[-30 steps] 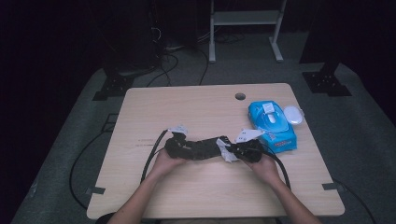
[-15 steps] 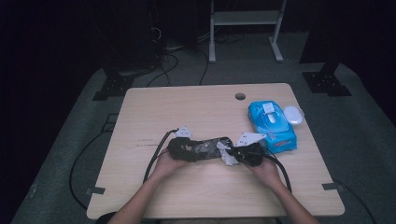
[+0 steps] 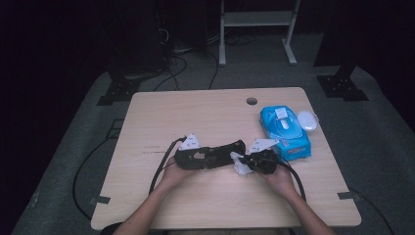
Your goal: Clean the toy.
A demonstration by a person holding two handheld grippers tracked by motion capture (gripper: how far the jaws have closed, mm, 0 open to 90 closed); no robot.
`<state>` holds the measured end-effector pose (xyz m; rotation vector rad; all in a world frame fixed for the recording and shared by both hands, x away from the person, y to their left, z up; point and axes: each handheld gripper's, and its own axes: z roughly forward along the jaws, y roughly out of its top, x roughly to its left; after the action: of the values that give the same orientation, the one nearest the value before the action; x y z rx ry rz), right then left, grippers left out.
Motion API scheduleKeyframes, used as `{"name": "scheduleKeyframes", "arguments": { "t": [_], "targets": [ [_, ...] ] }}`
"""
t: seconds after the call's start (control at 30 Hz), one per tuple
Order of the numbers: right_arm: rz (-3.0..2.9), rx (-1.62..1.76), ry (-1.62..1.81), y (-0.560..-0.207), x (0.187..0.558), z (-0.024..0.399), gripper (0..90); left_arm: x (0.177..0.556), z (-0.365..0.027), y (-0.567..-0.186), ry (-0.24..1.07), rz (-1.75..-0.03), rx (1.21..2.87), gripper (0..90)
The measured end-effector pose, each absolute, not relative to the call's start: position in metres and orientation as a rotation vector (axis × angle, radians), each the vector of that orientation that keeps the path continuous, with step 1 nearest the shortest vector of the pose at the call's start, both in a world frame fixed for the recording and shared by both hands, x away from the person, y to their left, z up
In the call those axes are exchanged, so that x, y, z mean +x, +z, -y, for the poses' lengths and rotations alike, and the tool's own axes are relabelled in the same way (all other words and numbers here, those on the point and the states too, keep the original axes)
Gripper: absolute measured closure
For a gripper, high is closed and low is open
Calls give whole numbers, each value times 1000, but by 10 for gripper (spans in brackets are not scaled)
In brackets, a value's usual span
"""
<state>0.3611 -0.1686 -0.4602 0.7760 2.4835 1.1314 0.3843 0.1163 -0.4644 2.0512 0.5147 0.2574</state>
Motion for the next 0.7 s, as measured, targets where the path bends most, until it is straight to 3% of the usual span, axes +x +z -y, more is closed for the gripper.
{"name": "scheduleKeyframes", "arguments": {
  "t": [0.2, 0.3, 0.53, 0.7],
  "targets": [
    [-2519, 806, 1091, -467, 364, 167, 840, 380, -105, -469, 252, -446, 2120, 567],
    [-2523, 802, 1117, -466, 363, 168, 840, 379, -103, -469, 255, -429, 2123, 629],
    [-2458, 821, 1281, -439, 355, 180, 840, 379, -104, -468, 267, -438, 2122, 660],
    [-2432, 782, 1336, -418, 355, 162, 841, 378, -104, -468, 275, -431, 2124, 662]
  ]
}}
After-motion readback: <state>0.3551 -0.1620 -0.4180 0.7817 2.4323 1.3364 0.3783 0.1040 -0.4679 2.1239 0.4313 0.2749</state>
